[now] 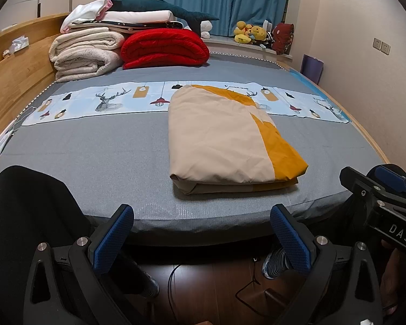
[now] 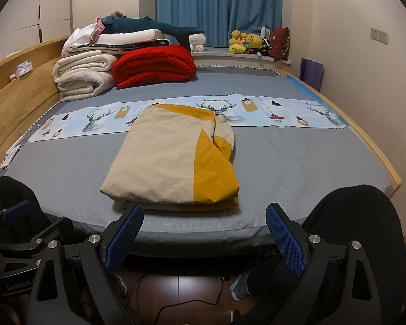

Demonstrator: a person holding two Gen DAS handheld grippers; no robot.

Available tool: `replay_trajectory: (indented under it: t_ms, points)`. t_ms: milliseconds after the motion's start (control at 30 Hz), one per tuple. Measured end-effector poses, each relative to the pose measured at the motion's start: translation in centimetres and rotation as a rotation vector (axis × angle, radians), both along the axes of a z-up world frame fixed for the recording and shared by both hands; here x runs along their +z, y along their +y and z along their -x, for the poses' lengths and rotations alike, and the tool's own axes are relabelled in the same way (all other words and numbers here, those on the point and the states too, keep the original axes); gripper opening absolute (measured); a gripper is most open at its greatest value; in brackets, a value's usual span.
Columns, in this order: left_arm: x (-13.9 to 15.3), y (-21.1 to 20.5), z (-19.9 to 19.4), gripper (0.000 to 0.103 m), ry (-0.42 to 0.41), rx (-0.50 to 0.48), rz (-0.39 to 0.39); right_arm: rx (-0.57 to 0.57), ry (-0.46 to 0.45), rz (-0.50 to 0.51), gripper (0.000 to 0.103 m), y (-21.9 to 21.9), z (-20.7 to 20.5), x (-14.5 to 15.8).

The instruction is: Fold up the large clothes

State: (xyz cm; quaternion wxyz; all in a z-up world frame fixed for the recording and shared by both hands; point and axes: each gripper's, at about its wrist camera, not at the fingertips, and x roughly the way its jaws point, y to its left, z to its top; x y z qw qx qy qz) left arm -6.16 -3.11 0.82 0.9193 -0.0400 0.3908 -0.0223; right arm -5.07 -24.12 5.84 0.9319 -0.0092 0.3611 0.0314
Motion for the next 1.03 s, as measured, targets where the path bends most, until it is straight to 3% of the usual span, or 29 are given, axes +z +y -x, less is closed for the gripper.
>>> replay_trajectory:
  t_ms: [1033]
  points:
    - [-0.03, -0.22, -0.04, 0.1, 0.003, -0.004, 0.004, 0.001, 0.0, 0.0, 0.092, -0.08, -0.04, -0.05]
